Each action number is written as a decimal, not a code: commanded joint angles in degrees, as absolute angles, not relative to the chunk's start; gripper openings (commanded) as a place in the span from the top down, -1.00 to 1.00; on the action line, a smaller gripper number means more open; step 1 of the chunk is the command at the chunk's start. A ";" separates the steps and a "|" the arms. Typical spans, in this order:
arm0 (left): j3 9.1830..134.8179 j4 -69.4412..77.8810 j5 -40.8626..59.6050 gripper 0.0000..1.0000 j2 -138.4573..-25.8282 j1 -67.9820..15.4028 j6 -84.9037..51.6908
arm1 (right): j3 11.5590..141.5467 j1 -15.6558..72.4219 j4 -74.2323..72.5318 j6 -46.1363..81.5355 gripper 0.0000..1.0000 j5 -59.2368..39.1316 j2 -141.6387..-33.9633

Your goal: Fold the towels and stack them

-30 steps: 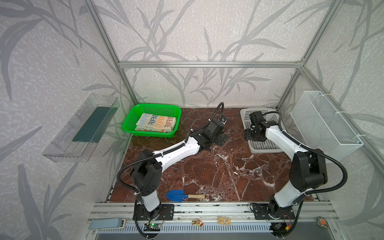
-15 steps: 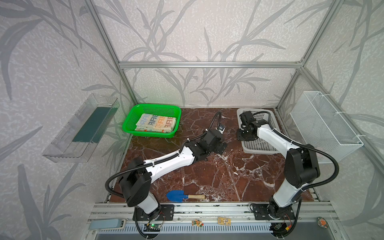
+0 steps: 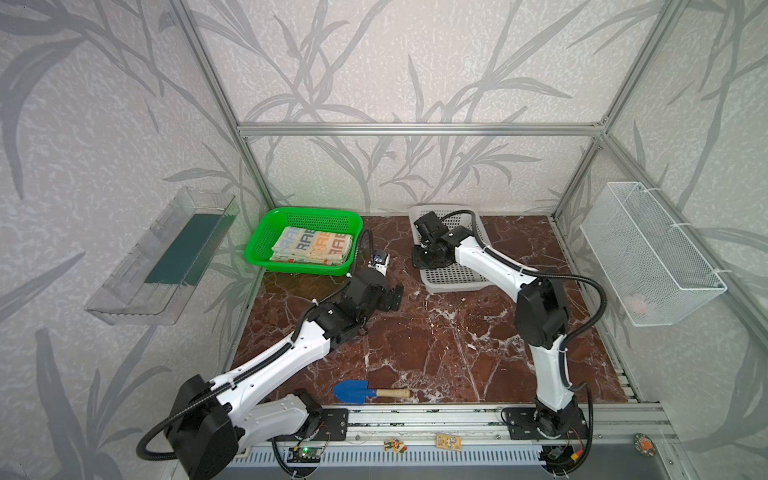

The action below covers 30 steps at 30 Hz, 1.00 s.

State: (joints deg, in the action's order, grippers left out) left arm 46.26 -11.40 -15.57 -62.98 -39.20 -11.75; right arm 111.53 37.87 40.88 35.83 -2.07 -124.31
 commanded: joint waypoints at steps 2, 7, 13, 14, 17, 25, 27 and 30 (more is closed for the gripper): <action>44.73 -13.42 -14.81 -0.98 -59.23 -37.85 -13.47 | 120.28 39.96 43.29 43.46 0.82 -5.75 -131.33; 43.56 -13.49 -14.74 -0.98 -57.72 -36.61 -12.88 | 126.84 40.52 47.43 42.59 0.22 -4.87 -133.94; 43.53 -12.00 -14.06 -0.98 -57.88 -34.95 -13.10 | 126.05 40.27 47.98 38.20 -0.93 -2.03 -127.80; 43.77 -11.79 -14.24 -0.98 -58.05 -34.52 -12.95 | 125.78 39.92 48.58 37.22 -0.98 -1.65 -126.17; 44.77 -11.45 -15.11 -0.98 -58.35 -32.00 -12.75 | 121.13 37.44 48.51 33.39 -0.98 -0.73 -119.14; 40.12 -5.25 -21.94 -0.98 -57.47 -15.23 -15.90 | 89.63 24.38 36.13 23.08 -0.98 7.91 -93.48; 37.81 -1.83 -23.05 -0.98 -57.77 -10.10 -16.27 | 82.38 20.91 32.50 21.07 -0.98 10.67 -88.90; 34.36 4.36 -18.98 -0.98 -60.55 -1.29 -18.49 | 72.02 16.94 26.23 18.35 -0.98 16.15 -83.24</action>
State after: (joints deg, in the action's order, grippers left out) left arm 36.77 -2.57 -19.18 -58.96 -6.07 -15.31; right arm 78.81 17.89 32.69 23.22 9.61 -84.66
